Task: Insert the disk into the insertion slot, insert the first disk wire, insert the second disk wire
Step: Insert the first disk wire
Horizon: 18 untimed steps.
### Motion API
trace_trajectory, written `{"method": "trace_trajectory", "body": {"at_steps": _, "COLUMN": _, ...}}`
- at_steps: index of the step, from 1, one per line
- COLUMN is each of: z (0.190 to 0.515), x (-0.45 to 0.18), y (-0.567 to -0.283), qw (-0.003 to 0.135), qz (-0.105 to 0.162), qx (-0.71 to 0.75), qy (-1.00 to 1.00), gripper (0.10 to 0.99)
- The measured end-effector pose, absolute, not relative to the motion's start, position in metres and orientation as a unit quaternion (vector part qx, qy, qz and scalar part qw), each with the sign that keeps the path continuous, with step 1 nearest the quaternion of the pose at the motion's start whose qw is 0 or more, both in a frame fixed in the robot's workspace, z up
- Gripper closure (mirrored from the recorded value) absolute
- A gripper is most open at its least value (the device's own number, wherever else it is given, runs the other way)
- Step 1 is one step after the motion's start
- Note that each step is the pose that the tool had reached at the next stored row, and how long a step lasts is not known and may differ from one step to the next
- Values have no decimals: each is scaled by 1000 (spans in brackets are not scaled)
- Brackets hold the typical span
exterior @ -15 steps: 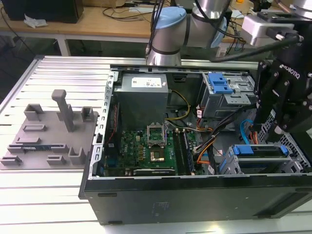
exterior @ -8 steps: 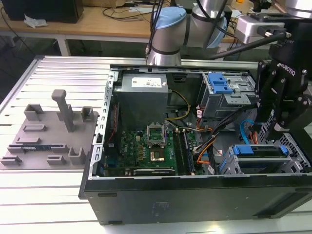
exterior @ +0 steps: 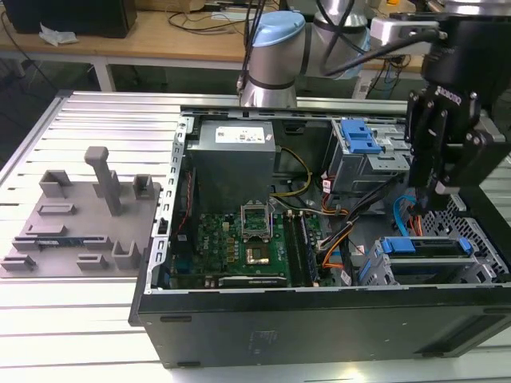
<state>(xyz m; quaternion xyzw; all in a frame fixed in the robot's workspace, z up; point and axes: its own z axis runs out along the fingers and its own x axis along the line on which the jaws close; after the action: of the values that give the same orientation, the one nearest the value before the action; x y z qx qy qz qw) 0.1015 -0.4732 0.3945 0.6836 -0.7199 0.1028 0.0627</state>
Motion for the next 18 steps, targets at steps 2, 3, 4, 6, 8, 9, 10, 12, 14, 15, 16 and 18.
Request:
{"method": "trace_trajectory", "body": {"at_steps": 2, "z": 394, "x": 101, "y": -462, "qw": 63, "qz": 103, "qx": 684, "qy": -720, "gripper": 584}}
{"method": "trace_trajectory", "body": {"at_steps": 3, "z": 394, "x": 101, "y": -458, "qw": 63, "qz": 103, "qx": 684, "qy": -720, "gripper": 584}}
{"method": "trace_trajectory", "body": {"at_steps": 4, "z": 394, "x": 102, "y": -451, "qw": 63, "qz": 103, "qx": 684, "qy": -720, "gripper": 584}}
{"method": "trace_trajectory", "body": {"at_steps": 6, "z": 393, "x": 106, "y": -443, "qw": 64, "qz": 104, "qx": 683, "qy": -720, "gripper": 584}}
{"method": "trace_trajectory", "body": {"at_steps": 8, "z": 391, "x": 115, "y": -440, "qw": 66, "qz": 107, "qx": 683, "qy": -720, "gripper": 584}}
{"method": "trace_trajectory", "body": {"at_steps": 9, "z": 390, "x": 120, "y": -439, "qw": 67, "qz": 108, "qx": 683, "qy": -719, "gripper": 584}}
{"method": "trace_trajectory", "body": {"at_steps": 10, "z": 389, "x": 127, "y": -438, "qw": 69, "qz": 109, "qx": 683, "qy": -719, "gripper": 584}}
{"method": "trace_trajectory", "body": {"at_steps": 12, "z": 388, "x": 137, "y": -438, "qw": 81, "qz": 121, "qx": 677, "qy": -721, "gripper": 584}}
{"method": "trace_trajectory", "body": {"at_steps": 14, "z": 388, "x": 140, "y": -438, "qw": 93, "qz": 133, "qx": 674, "qy": -720, "gripper": 584}}
{"method": "trace_trajectory", "body": {"at_steps": 15, "z": 387, "x": 140, "y": -436, "qw": 99, "qz": 140, "qx": 673, "qy": -719, "gripper": 584}}
{"method": "trace_trajectory", "body": {"at_steps": 16, "z": 387, "x": 141, "y": -434, "qw": 104, "qz": 145, "qx": 672, "qy": -718, "gripper": 584}}
{"method": "trace_trajectory", "body": {"at_steps": 18, "z": 384, "x": 141, "y": -433, "qw": 107, "qz": 146, "qx": 669, "qy": -721, "gripper": 584}}
